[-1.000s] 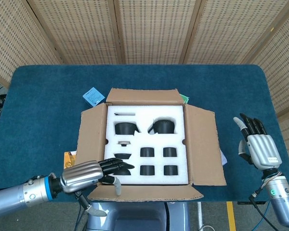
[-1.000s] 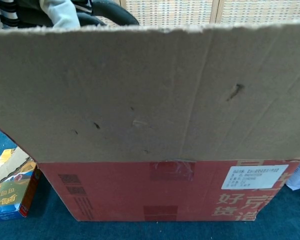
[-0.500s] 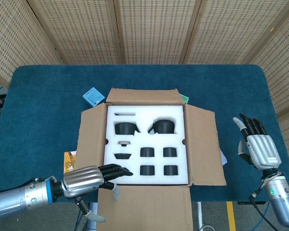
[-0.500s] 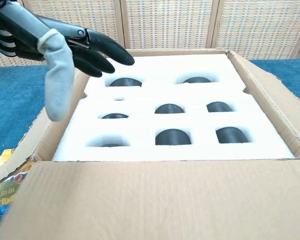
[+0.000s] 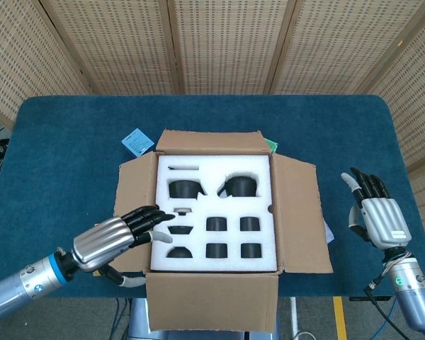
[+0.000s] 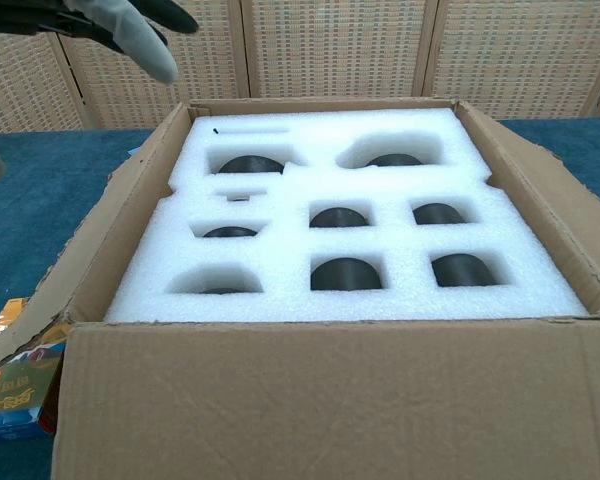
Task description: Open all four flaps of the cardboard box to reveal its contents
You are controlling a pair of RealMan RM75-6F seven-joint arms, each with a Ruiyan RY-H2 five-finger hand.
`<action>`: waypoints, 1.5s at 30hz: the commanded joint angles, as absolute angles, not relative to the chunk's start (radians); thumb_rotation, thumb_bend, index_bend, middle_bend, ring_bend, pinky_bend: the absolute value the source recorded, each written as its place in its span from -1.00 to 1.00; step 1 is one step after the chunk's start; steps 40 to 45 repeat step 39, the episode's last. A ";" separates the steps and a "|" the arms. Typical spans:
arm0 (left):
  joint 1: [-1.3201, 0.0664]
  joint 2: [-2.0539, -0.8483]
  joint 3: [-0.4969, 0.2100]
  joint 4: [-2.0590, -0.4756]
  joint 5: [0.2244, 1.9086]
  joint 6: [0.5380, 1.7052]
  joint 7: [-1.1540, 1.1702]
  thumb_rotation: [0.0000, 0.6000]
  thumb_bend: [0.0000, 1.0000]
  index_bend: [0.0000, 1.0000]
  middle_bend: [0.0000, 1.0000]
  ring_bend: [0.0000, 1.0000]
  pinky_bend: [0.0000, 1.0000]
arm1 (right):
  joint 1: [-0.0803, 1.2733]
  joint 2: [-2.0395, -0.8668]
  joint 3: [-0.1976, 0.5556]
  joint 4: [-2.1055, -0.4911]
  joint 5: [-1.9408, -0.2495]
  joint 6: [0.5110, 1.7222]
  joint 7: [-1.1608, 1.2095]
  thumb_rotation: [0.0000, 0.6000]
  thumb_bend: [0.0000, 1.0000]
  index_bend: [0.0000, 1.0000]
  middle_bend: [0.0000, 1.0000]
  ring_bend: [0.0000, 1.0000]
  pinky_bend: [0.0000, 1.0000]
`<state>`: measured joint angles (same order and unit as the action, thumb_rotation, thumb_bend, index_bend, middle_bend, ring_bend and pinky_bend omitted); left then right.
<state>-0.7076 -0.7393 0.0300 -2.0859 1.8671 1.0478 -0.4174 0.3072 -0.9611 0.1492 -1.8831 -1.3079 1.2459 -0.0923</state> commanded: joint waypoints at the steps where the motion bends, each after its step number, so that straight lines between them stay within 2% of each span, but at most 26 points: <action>1: -0.561 -0.828 0.004 -2.049 1.740 1.197 -0.174 0.61 -0.48 -0.70 -1.00 -1.00 -1.00 | 0.309 -0.971 0.151 -1.873 -1.307 1.247 -0.090 1.00 0.71 -1.00 -1.00 -1.00 -1.00; 7: -0.440 -0.909 -0.001 -2.000 1.676 1.351 -0.018 0.65 -0.48 -0.80 -1.00 -1.00 -1.00 | 0.307 -0.994 0.152 -1.851 -1.306 1.257 -0.086 1.00 0.71 -1.00 -1.00 -1.00 -1.00; 16: -0.289 -1.004 0.025 -1.897 1.605 1.498 0.043 0.66 -0.48 -0.81 -1.00 -1.00 -1.00 | 0.288 -1.042 0.147 -1.827 -1.310 1.305 -0.115 1.00 0.70 -1.00 -1.00 -1.00 -1.00; 32: -0.138 -1.116 0.046 -1.786 1.552 1.592 0.072 0.66 -0.48 -0.81 -1.00 -1.00 -1.00 | 0.221 -1.130 0.116 -1.808 -1.358 1.428 -0.185 1.00 0.70 -1.00 -1.00 -1.00 -1.00; 45: -0.121 -1.129 0.032 -1.782 1.530 1.586 0.086 0.66 -0.48 -0.81 -1.00 -1.00 -1.00 | 0.212 -1.144 0.117 -1.790 -1.354 1.431 -0.180 1.00 0.70 -1.00 -1.00 -1.00 -1.00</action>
